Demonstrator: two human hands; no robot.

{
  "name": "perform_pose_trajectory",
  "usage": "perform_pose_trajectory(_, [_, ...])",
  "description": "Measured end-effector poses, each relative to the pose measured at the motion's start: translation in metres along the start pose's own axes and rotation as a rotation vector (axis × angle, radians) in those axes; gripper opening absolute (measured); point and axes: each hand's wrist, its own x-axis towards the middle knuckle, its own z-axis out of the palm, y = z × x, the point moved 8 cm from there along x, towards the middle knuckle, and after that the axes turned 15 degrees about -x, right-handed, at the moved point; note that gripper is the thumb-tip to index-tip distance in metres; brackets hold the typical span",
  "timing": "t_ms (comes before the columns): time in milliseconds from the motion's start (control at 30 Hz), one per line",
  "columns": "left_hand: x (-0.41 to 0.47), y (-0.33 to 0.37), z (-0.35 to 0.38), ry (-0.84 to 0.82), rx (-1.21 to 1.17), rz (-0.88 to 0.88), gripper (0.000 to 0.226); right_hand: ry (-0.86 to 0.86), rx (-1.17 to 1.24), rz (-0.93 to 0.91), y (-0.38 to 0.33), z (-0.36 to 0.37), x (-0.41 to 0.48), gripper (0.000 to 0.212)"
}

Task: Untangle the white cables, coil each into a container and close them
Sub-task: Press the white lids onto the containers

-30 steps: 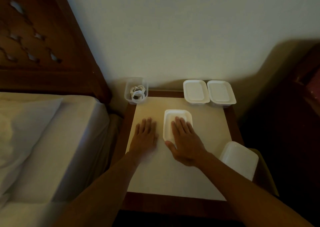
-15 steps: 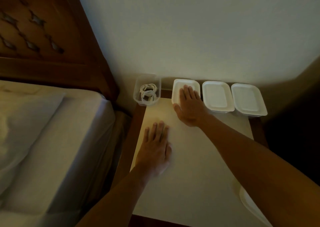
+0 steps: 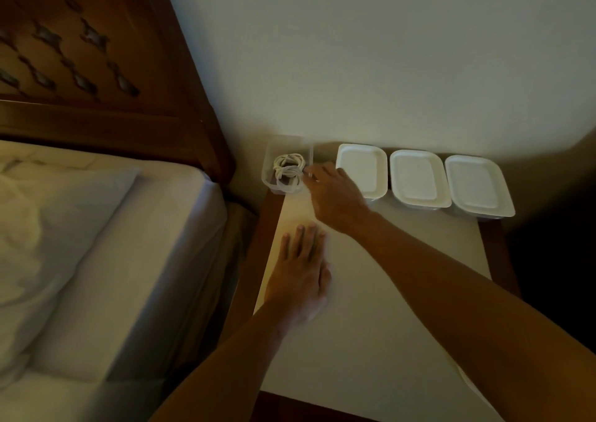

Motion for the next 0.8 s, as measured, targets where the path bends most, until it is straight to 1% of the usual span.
perform_pose_trajectory(133, [-0.002,0.002,-0.005,0.02,-0.045,0.003,0.069,-0.092,0.053,0.04,-0.015,0.012,0.005,0.042])
perform_pose_trajectory(233, [-0.005,0.003,-0.009,0.04,-0.062,-0.004,0.066,-0.115,0.068,0.063,-0.02,0.009,0.002,0.025])
perform_pose_trajectory(300, [-0.01,0.004,-0.015,0.094,-0.136,-0.001,0.059,-0.142,0.052,0.074,-0.024,0.005,-0.007,0.021])
perform_pose_trajectory(333, [-0.016,0.004,-0.022,0.167,-0.223,0.0,0.053,-0.159,0.046,0.083,-0.026,0.003,-0.015,0.021])
perform_pose_trajectory(367, [-0.023,0.002,-0.032,0.279,-0.333,-0.009,0.044,-0.178,0.044,0.088,-0.029,0.0,-0.025,0.022])
perform_pose_trajectory(433, [-0.044,-0.011,-0.05,0.544,-0.568,-0.083,0.025,-0.207,0.063,0.097,-0.036,-0.006,-0.051,0.023])
perform_pose_trajectory(467, [-0.054,-0.02,-0.055,0.646,-0.676,-0.144,0.019,-0.222,0.075,0.102,-0.041,-0.01,-0.067,0.022])
perform_pose_trajectory(500, [-0.064,-0.027,-0.058,0.714,-0.764,-0.21,0.017,-0.238,0.083,0.107,-0.045,-0.014,-0.084,0.022])
perform_pose_trajectory(567, [-0.076,-0.037,-0.064,0.785,-0.885,-0.331,0.014,-0.262,0.091,0.119,-0.054,-0.021,-0.12,0.022])
perform_pose_trajectory(600, [-0.078,-0.04,-0.065,0.781,-0.923,-0.383,0.014,-0.269,0.097,0.134,-0.058,-0.024,-0.14,0.022])
perform_pose_trajectory(633, [-0.077,-0.04,-0.065,0.736,-0.942,-0.427,0.015,-0.277,0.103,0.15,-0.06,-0.028,-0.159,0.022])
perform_pose_trajectory(667, [-0.072,-0.036,-0.064,0.652,-0.947,-0.457,0.018,-0.286,0.11,0.162,-0.063,-0.031,-0.179,0.024])
perform_pose_trajectory(733, [-0.061,-0.02,-0.057,0.418,-0.88,-0.463,0.025,-0.3,0.117,0.16,-0.069,-0.039,-0.215,0.029])
perform_pose_trajectory(800, [-0.054,0.003,-0.047,0.193,-0.737,-0.41,0.029,-0.31,0.11,0.154,-0.073,-0.047,-0.244,0.032])
